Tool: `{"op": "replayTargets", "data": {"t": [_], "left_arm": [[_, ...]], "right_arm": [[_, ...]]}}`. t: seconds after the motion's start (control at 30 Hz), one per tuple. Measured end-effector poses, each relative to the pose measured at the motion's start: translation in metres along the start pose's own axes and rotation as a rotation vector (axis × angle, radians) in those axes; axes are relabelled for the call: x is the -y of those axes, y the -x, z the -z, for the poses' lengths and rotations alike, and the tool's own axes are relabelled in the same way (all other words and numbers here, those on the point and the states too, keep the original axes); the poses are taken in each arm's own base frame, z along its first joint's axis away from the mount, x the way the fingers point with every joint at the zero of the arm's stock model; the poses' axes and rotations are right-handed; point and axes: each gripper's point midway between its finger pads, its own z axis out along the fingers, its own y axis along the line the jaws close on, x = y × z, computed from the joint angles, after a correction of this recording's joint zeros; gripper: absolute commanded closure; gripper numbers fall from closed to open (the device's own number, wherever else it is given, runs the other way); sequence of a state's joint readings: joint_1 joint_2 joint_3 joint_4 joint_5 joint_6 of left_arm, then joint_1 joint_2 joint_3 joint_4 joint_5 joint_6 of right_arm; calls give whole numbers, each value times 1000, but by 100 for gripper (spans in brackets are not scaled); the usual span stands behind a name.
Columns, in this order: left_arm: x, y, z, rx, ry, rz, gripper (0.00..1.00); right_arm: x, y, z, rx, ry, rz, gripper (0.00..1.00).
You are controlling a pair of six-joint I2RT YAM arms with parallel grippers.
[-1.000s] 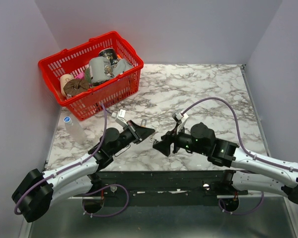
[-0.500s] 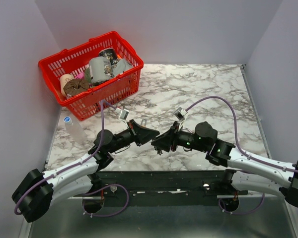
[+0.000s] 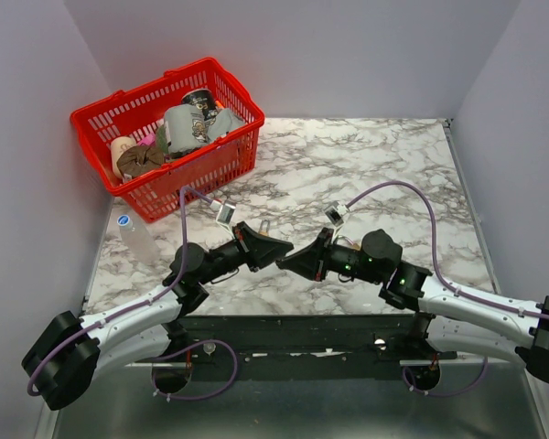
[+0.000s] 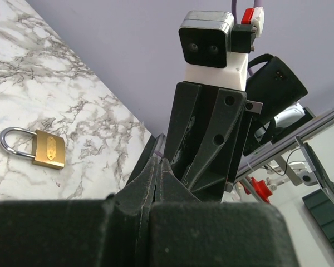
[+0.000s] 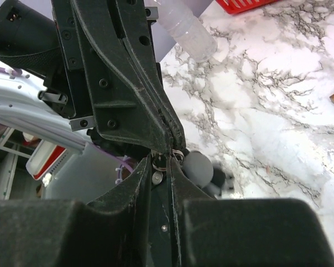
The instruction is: Unlock with the key
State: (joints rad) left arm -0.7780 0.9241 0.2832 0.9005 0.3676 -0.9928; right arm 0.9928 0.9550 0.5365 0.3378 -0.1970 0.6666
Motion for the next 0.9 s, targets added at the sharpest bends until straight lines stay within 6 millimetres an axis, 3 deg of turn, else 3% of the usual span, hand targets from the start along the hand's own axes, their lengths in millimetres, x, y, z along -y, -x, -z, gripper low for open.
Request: {"op": "replayTargets", "data": {"t": [0.33,0.9], "left_arm": [[3,1,0,1,-15,-3,100],[-4,7,1,43,23,-1,100]], "right_arm": [[0,3,-1,20,-2,-11,59],[-1,1,-6,13,16,-7,54]]}}
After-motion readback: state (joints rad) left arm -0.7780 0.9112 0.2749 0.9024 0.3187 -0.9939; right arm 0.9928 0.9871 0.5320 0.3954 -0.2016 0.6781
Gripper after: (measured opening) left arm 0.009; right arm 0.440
